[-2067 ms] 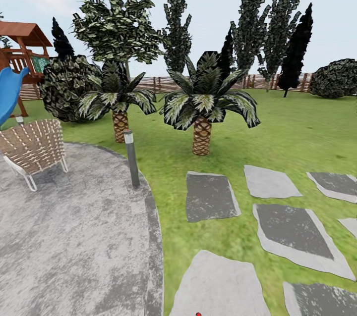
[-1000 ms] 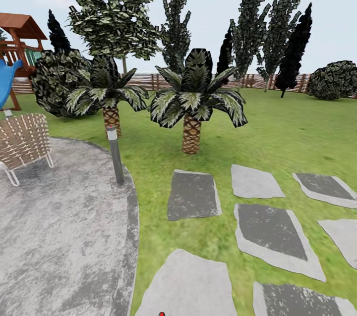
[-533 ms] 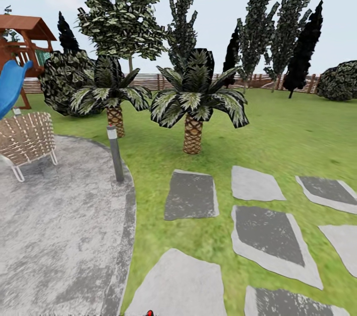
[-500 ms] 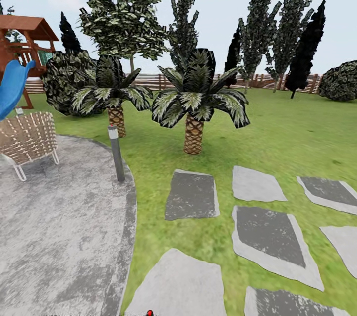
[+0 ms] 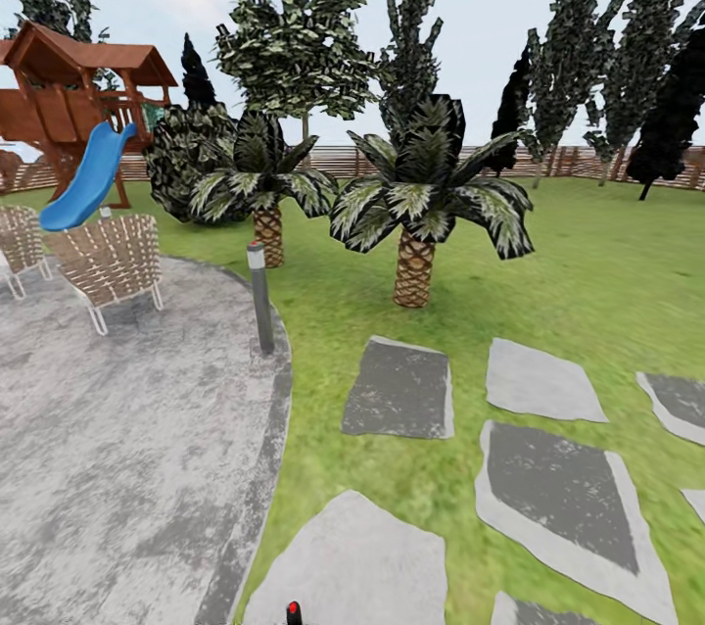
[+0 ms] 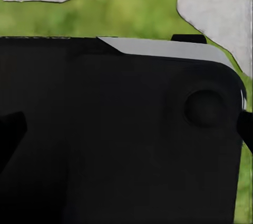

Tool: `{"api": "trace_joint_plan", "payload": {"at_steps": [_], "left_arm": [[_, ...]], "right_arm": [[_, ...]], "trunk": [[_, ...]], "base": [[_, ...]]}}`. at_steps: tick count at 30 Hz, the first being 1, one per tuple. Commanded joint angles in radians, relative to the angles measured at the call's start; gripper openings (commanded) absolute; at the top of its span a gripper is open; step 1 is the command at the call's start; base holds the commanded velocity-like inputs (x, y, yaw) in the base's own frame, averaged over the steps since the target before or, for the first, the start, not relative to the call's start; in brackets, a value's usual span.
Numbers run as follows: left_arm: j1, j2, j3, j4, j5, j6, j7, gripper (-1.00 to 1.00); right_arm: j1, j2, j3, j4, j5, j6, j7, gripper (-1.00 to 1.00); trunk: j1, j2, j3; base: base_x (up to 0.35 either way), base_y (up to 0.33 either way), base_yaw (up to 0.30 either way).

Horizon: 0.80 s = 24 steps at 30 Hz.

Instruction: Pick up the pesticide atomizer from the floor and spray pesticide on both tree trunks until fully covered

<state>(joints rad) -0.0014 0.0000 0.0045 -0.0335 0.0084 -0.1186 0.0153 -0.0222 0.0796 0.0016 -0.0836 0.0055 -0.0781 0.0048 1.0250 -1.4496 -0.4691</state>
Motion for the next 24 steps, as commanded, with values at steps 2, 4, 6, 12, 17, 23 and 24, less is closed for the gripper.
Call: {"api": "trace_joint_plan", "payload": {"at_steps": [2, 4, 6, 12, 17, 23, 24], "left_arm": [[0.000, 0.000, 0.000, 0.000, 0.001, -0.003, 0.002, 1.00], [0.000, 0.000, 0.000, -0.001, 0.001, -0.003, 0.001, 1.00], [0.000, 0.000, 0.000, -0.001, 0.001, -0.003, 0.002, 1.00], [0.000, 0.000, 0.000, -0.001, 0.001, -0.003, 0.002, 1.00], [0.000, 0.000, 0.000, -0.001, 0.001, -0.003, 0.001, 1.00], [0.000, 0.000, 0.000, -0.001, 0.001, -0.003, 0.002, 1.00], [0.000, 0.000, 0.001, -0.001, 0.002, -0.003, 0.002, 1.00]], "right_arm": [[0.000, 0.000, 0.000, 0.001, 0.000, -0.003, 0.000, 1.00], [-0.001, 0.000, 0.000, 0.001, 0.000, -0.003, 0.000, 1.00], [-0.001, 0.000, 0.000, 0.001, 0.000, -0.003, 0.000, 1.00], [0.000, 0.000, 0.000, 0.001, 0.000, -0.001, -0.002, 1.00], [0.000, 0.000, -0.003, 0.001, -0.001, -0.003, -0.002, 1.00], [0.000, 0.000, -0.004, 0.001, -0.002, -0.005, -0.002, 1.00], [0.000, 0.000, -0.003, 0.001, -0.002, -0.005, -0.002, 1.00]], "trunk": [[0.000, 0.000, -0.001], [0.000, 0.000, -0.001], [0.000, 0.000, -0.001], [0.000, 0.000, -0.001], [0.000, 0.000, -0.001], [0.000, 0.000, -0.001], [0.000, 0.000, -0.001]], "base": [[0.000, -0.273, 0.279], [0.000, -0.273, 0.279], [0.000, -0.273, 0.279], [0.000, -0.273, 0.279], [0.000, -0.273, 0.279], [0.000, -0.273, 0.279], [0.000, -0.273, 0.279]]}}
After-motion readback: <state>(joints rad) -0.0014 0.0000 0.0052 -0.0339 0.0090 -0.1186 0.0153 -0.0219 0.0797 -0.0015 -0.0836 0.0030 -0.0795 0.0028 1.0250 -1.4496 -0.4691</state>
